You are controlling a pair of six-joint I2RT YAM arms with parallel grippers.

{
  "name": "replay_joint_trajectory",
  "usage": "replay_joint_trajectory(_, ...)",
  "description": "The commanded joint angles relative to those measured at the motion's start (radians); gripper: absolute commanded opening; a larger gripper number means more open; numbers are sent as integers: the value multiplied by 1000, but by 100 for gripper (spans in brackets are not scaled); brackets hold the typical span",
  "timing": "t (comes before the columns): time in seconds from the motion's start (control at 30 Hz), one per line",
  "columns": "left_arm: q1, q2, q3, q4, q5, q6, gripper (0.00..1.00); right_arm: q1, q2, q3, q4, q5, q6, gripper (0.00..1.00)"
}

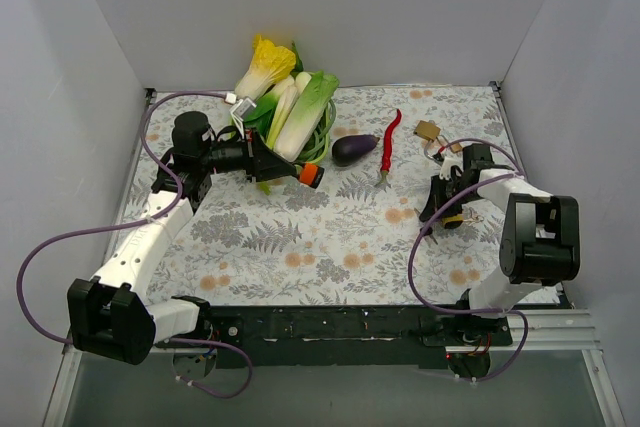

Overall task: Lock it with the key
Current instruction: Place the key at the center of the board.

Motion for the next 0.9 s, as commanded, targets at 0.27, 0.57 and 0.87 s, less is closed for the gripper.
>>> replay_joint_trajectory(0.27,-1,-43,-62,-19,-4,6,0,-5,15,76,36,-33,24,22)
replay_joint_trajectory(0.57,-8,-17,-122,-29,-6,-66,0,27,-153,214,-54,-93,-75,80)
replay_joint_trajectory(0.87,-136,109,-113,-30,-49,-172,0,462,-312,304,-86,59,-200,81)
